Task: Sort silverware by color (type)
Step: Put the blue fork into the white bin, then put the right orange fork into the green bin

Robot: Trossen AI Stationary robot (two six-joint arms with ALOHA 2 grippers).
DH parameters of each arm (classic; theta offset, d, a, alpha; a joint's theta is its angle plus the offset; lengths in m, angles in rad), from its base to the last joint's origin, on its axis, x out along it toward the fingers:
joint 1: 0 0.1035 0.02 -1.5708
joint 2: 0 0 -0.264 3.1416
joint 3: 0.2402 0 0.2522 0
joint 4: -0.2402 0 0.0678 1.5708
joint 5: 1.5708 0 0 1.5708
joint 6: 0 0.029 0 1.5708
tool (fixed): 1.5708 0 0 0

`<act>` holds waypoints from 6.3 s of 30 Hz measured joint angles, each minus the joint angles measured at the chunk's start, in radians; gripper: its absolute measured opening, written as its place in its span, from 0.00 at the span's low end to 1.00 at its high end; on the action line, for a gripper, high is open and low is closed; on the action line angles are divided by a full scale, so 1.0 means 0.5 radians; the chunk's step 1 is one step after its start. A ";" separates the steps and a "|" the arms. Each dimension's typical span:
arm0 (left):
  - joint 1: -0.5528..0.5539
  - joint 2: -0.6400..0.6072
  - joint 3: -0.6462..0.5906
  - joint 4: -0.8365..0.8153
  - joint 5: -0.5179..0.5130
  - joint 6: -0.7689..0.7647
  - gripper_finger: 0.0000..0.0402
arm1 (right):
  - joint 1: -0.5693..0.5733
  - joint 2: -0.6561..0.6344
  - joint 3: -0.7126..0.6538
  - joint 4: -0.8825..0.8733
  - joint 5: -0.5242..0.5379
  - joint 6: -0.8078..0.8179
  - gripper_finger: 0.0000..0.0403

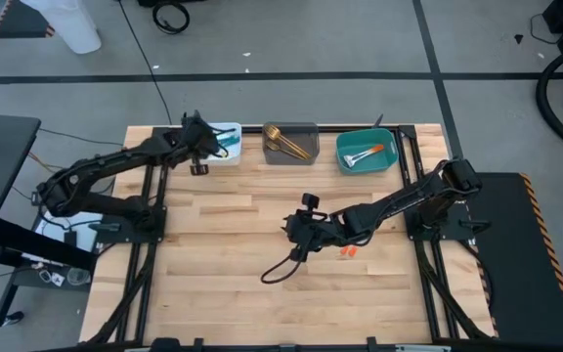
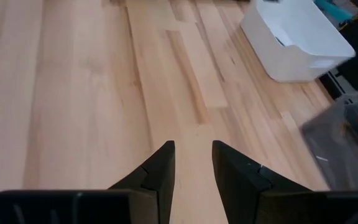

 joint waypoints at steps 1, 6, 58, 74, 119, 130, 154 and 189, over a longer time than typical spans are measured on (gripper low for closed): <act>0.017 0.000 0.000 -0.001 0.002 0.004 0.03 | 0.006 0.008 -0.007 0.038 0.001 0.000 0.29; 0.067 0.000 0.000 0.008 0.038 0.008 0.03 | 0.022 0.028 -0.091 0.165 0.037 -0.012 0.29; 0.498 0.557 0.002 0.327 0.617 -0.622 0.03 | 0.062 0.029 -0.145 0.237 -0.005 -0.015 0.29; 0.496 0.672 0.002 0.271 0.614 -0.752 0.24 | 0.062 0.028 -0.145 0.250 -0.003 -0.015 0.29; -0.627 0.091 0.001 0.542 0.730 -1.126 0.31 | -0.149 0.003 -0.144 -0.460 -0.069 0.218 0.29; -0.762 0.091 0.002 0.621 0.728 -1.099 0.31 | -0.266 -0.005 -0.096 -0.945 -0.078 0.323 0.29; -0.761 0.092 0.002 0.261 1.190 -1.143 0.31 | -0.430 -0.055 0.083 -1.908 -0.891 0.363 0.29; -0.761 0.096 0.002 0.340 1.168 -1.163 0.31 | -0.151 -0.055 -0.553 -1.587 -0.978 -0.510 0.29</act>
